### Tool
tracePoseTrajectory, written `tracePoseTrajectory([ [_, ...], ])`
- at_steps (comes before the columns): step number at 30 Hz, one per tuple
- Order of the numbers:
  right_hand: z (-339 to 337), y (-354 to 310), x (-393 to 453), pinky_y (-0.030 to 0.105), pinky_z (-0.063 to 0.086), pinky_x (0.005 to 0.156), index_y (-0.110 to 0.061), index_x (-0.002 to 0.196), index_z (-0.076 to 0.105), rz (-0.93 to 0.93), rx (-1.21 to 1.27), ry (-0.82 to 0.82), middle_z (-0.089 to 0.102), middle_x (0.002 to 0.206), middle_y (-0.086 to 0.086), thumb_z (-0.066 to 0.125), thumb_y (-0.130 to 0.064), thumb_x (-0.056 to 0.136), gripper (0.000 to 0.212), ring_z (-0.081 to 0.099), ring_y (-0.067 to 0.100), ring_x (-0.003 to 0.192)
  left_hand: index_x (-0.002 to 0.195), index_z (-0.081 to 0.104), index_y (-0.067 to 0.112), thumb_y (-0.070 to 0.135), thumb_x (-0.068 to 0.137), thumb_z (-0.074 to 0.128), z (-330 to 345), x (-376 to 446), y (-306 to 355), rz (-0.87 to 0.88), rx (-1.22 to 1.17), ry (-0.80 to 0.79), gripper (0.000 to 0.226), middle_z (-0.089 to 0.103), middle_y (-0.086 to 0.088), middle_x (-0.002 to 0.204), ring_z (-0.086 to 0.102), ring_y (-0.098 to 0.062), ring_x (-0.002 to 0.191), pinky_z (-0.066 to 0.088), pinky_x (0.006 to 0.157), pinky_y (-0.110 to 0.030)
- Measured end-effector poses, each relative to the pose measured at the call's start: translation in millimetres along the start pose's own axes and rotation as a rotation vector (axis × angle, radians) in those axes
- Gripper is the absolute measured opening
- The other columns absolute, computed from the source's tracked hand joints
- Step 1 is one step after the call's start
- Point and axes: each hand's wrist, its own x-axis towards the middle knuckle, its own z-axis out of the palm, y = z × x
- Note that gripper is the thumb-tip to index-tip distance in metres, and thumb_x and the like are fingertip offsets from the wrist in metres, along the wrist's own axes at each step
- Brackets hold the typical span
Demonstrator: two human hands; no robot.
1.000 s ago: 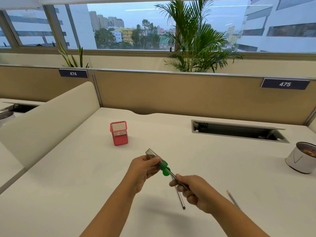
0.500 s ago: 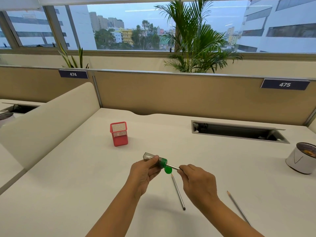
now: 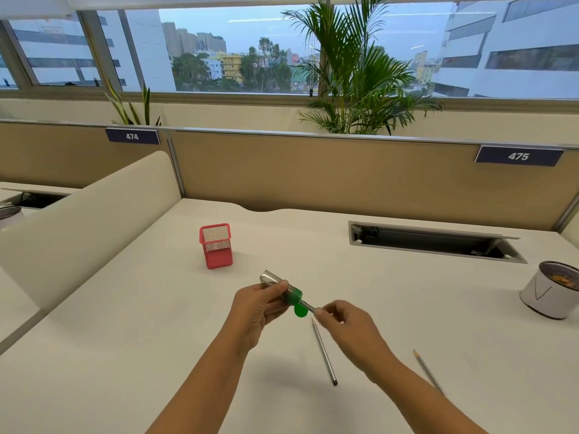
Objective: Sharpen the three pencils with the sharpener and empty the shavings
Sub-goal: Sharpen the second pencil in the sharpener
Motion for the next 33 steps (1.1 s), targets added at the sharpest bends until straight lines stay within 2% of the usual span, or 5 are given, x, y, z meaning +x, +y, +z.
tracePoseTrajectory([
  [5, 4.5, 19.7, 0.9, 0.017, 0.04, 0.047, -0.023, 0.083, 0.067, -0.533, -0.623, 0.312, 0.063, 0.066, -0.01, 0.056, -0.031, 0.086, 0.014, 0.054, 0.007, 0.054, 0.086, 0.065, 0.002, 0.009, 0.081, 0.066, 1.4, 0.8, -1.7, -0.012, -0.049, 0.046, 0.009, 0.075, -0.009, 0.072, 0.073, -0.022, 0.068, 0.058, 0.067, -0.027],
  [9, 1.9, 24.4, 5.9, 0.016, 0.027, 0.036, -0.023, 0.072, 0.07, -0.715, -0.737, 0.46, 0.057, 0.049, -0.007, 0.049, -0.03, 0.083, 0.024, 0.049, 0.012, 0.039, 0.086, 0.064, 0.001, 0.009, 0.082, 0.064, 3.3, 0.6, -4.1, -0.025, -0.08, 0.028, 0.009, 0.075, -0.008, 0.07, 0.072, -0.02, 0.066, 0.059, 0.067, -0.027],
  [13, 5.3, 7.7, -1.2, 0.018, 0.024, 0.045, -0.026, 0.076, 0.068, -0.301, -0.528, 0.318, 0.051, 0.05, -0.008, 0.05, -0.028, 0.092, 0.024, 0.044, 0.007, 0.048, 0.093, 0.065, -0.001, 0.008, 0.084, 0.062, 0.1, 1.3, -3.9, -0.019, -0.052, -0.041, 0.013, 0.075, -0.012, 0.079, 0.073, -0.023, 0.073, 0.058, 0.073, -0.028],
  [18, -7.0, -3.4, 0.4, 0.014, 0.018, 0.037, -0.013, 0.07, 0.064, 0.394, 0.401, -0.23, 0.036, 0.043, -0.01, 0.046, -0.027, 0.096, 0.035, 0.025, 0.004, 0.038, 0.096, 0.064, -0.001, 0.006, 0.084, 0.06, -3.7, 1.9, 0.9, -0.014, 0.032, -0.099, 0.014, 0.074, -0.015, 0.087, 0.072, -0.025, 0.079, 0.057, 0.074, -0.026],
  [33, -18.3, 3.4, 0.5, 0.011, 0.012, 0.025, -0.011, 0.066, 0.055, 0.7, 0.754, -0.419, 0.03, 0.039, -0.008, 0.046, -0.027, 0.096, 0.035, 0.021, 0.003, 0.026, 0.095, 0.06, 0.0, 0.003, 0.089, 0.051, -10.4, 5.1, 7.3, -0.129, -0.208, -0.108, 0.011, 0.074, -0.015, 0.081, 0.072, -0.023, 0.072, 0.056, 0.077, -0.034],
])
